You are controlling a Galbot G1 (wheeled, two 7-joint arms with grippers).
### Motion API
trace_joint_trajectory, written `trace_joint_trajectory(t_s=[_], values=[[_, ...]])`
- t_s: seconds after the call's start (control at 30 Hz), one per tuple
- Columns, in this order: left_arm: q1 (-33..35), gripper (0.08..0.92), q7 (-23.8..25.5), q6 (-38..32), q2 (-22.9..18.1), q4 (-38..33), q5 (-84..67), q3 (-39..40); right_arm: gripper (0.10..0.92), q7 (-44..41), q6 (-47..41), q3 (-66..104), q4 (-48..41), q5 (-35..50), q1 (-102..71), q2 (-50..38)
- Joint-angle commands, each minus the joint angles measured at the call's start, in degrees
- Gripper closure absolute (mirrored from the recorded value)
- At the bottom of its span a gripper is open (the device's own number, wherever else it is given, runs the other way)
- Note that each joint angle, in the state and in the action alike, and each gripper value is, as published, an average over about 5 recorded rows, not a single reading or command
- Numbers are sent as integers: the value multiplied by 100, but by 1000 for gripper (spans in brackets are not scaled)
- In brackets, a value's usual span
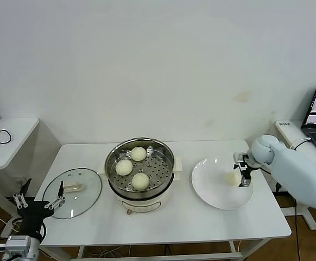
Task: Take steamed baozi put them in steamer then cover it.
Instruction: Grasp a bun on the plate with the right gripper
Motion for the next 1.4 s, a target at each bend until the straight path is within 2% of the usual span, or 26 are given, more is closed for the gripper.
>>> trace_joint_trajectory(t_s=[0.03,0.53,0.97,1.13,1.4], values=[[-11,177,7,5,22,0,6,13,203,190,77,443,-820,-223,-210,390],[9,177,10,7,25,-14,-3,-12,208,163,33,460,-1120,-309,-124,732],[37,177,4,3,0,-43,0,-29,346,77,22,444,-1070,-300,-111,732],[66,177,-1,0,-17,-72,-2,-50,378,-69,-39,320,-804,-159,-37,569],[55,177,2,5,-26,-120,-1,-45,405,-261,-310,-231,37,528,460,42]])
